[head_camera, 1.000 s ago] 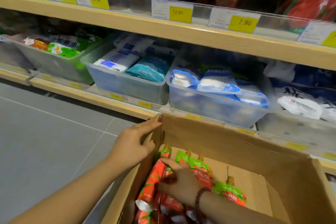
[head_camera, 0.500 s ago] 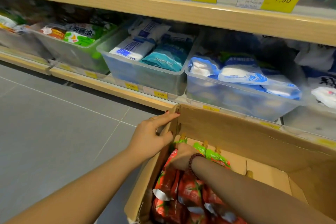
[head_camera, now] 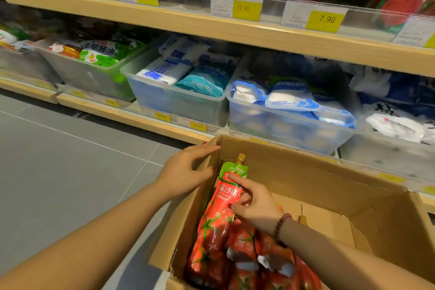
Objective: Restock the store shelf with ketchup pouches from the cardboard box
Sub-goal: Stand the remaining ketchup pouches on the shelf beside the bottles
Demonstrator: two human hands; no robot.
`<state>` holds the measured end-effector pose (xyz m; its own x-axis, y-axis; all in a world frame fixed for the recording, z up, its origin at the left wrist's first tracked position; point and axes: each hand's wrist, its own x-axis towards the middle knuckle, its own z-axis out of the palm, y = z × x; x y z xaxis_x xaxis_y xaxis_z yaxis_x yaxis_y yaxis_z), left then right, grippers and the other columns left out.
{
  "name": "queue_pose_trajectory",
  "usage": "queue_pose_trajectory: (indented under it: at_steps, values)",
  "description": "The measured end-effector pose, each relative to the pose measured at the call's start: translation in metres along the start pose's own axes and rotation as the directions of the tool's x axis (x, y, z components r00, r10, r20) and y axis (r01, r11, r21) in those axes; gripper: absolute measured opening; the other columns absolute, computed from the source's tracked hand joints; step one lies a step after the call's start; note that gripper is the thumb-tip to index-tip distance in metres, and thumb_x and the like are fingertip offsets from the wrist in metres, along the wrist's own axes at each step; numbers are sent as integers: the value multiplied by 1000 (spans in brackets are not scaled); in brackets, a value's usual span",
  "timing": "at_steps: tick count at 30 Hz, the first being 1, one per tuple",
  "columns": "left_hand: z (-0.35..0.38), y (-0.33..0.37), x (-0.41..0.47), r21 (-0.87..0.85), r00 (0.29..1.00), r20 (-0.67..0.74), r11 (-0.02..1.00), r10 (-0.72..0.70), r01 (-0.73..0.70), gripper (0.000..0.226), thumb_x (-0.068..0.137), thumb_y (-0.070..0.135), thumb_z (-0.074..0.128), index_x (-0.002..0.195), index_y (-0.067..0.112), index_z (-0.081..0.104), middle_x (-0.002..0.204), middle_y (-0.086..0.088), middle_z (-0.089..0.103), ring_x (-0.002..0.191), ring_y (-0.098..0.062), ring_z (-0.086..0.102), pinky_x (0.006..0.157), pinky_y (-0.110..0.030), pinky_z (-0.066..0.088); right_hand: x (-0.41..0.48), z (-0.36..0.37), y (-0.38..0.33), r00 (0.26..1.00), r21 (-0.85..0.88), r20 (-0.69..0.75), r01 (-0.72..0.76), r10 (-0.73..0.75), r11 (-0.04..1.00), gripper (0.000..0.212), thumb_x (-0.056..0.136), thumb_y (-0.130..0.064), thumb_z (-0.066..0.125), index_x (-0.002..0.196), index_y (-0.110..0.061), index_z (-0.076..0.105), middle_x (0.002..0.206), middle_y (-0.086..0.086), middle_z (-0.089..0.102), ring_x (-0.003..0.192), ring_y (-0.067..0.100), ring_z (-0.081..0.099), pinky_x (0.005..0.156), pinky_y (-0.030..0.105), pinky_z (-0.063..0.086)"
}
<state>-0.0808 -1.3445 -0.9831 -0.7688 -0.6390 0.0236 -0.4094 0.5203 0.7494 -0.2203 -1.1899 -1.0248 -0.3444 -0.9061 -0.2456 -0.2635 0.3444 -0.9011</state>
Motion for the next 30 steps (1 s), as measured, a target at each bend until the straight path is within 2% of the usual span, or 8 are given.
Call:
queue_pose_trajectory:
  at_steps: [2,6,12,15,18,20,24,30]
  values:
    - [-5,2,3,26,1000,15,999,24,-25,52,79,33,66,126,49,51,137,18,49,125,-3,43,100,-33,43,-10,-9,-8,994,57,-67,85,-81,995,65,77,11,59,130,-25,52,62,-20,62,54,-3,48,58,15,42]
    - [-16,20,7,-106,991,-89,989,98,-107,43,83,23,68,119,43,56,117,21,59,109,8,51,95,-24,44,-22,-29,-31,962,134,-145,251,-232,959,65,75,15,64,122,-28,57,123,-10,61,105,1,60,87,19,48]
    - [-40,62,8,-428,976,40,886,215,-178,76,76,28,76,135,54,35,133,18,48,115,-5,55,84,-29,54,-20,-85,-80,908,228,-229,399,-350,888,62,71,13,68,120,-24,57,117,-16,65,111,5,59,92,25,49]
    - [-49,83,11,-409,932,171,883,321,-229,91,68,38,79,137,59,24,140,22,38,122,-6,49,88,-27,52,-22,-114,-112,846,186,-289,508,-448,841,61,67,-5,70,123,-22,54,123,-8,62,115,11,57,93,36,50]
    - [-58,114,22,-400,873,240,863,424,-309,92,72,26,80,138,56,24,138,29,37,124,1,45,87,-19,50,-24,-134,-141,804,188,-320,572,-501,799,61,68,-5,69,125,-21,54,125,-2,62,116,19,58,85,43,54]
    - [-67,136,34,-385,851,238,850,468,-359,90,71,20,81,138,54,30,133,28,39,122,4,45,84,-17,51,-25,-147,-158,781,208,-332,607,-528,767,58,70,-1,68,123,-21,57,123,-3,64,114,20,59,78,37,56]
    - [-88,175,58,-379,854,192,840,483,-389,90,64,13,85,134,49,41,137,11,45,123,-7,49,89,-34,53,-23,-176,-193,764,196,-314,633,-564,748,58,78,10,61,125,-23,55,123,4,63,107,18,62,73,33,56]
    - [-108,222,93,-452,868,73,792,491,-410,92,61,-7,82,129,45,48,130,12,51,105,0,60,71,-25,56,-8,-216,-250,721,18,-275,665,-635,747,58,81,9,62,126,-26,54,121,7,62,106,16,62,84,32,54]
